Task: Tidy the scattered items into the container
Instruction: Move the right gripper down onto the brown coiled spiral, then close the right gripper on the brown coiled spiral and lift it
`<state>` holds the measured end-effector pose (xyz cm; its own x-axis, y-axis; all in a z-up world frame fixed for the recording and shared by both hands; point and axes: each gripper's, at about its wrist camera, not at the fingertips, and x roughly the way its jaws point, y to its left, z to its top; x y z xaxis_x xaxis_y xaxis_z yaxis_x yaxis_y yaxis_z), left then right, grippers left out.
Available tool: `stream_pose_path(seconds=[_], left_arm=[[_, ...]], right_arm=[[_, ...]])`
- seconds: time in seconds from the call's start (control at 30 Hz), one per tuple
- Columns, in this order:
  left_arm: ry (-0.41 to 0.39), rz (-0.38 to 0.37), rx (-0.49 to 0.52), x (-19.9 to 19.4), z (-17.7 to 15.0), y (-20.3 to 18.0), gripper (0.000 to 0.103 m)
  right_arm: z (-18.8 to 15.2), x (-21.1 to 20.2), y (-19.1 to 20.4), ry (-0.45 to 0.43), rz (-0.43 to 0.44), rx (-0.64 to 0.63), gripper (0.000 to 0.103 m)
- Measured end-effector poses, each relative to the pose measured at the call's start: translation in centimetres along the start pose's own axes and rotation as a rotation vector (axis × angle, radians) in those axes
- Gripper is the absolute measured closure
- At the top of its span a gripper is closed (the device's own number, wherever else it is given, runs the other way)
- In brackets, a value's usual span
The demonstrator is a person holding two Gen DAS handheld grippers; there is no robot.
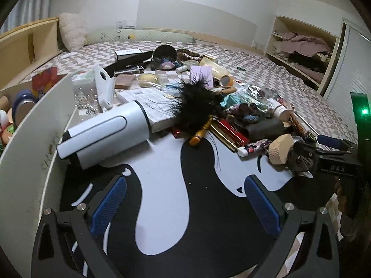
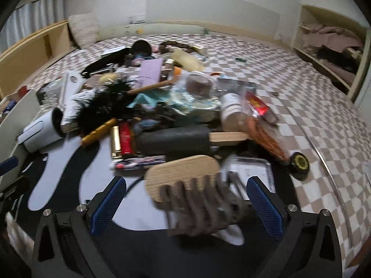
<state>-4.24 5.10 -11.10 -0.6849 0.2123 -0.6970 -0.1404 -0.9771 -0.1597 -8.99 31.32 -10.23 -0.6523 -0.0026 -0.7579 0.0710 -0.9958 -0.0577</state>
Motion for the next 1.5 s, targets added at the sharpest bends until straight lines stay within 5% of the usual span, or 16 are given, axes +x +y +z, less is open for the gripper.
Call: stream_pose_path(seconds=[0.1, 0.27, 0.7, 0.87, 1.0, 1.17, 1.33, 1.5], left_arm=[[0.009, -0.002, -0.002, 0.4, -0.2, -0.1, 0.001], [0.012, -0.01, -0.014, 0.4, -0.3, 0.0, 0.001], [-0.001, -0.035, -0.008, -0.3, -0.4, -0.5, 0.001], [-0.012, -0.032, 0.0, -0.8, -0.5, -0.4, 0.001], [-0.015, -0.02, -0.01, -1.2, -0.7, 0.3, 0.001], [-0.02, -0.017, -0.026, -1.8, -0.8, 1.0, 0.001], [-0.023, -0.02, -0.024, -1.8, -0.8, 0.9, 0.001], [-0.023, -0.028, -0.023, -1.8, -0.7, 0.7, 0.001]], right_arm=[[-0.2, 0.8, -1.1, 0.023, -0.029, 0.034, 0.0], [-0.6, 1.7, -3.1, 0.063, 0.043, 0.145, 0.001], [-1.2, 1.6, -0.6, 0.007, -0.01, -0.016, 0.002], [-1.4, 0.7, 0.0, 0.032, 0.098, 0.02, 0.019], [-2.8, 2.0, 1.2, 0.162, 0.354, 0.122, 0.029], [-3.8, 1.5, 5.4, 0.201, 0.46, 0.009, 0.033], [-2.4, -0.1, 4.6, 0.137, 0.455, 0.036, 0.033], [-1.5, -0.3, -0.1, 0.064, 0.38, 0.206, 0.037]])
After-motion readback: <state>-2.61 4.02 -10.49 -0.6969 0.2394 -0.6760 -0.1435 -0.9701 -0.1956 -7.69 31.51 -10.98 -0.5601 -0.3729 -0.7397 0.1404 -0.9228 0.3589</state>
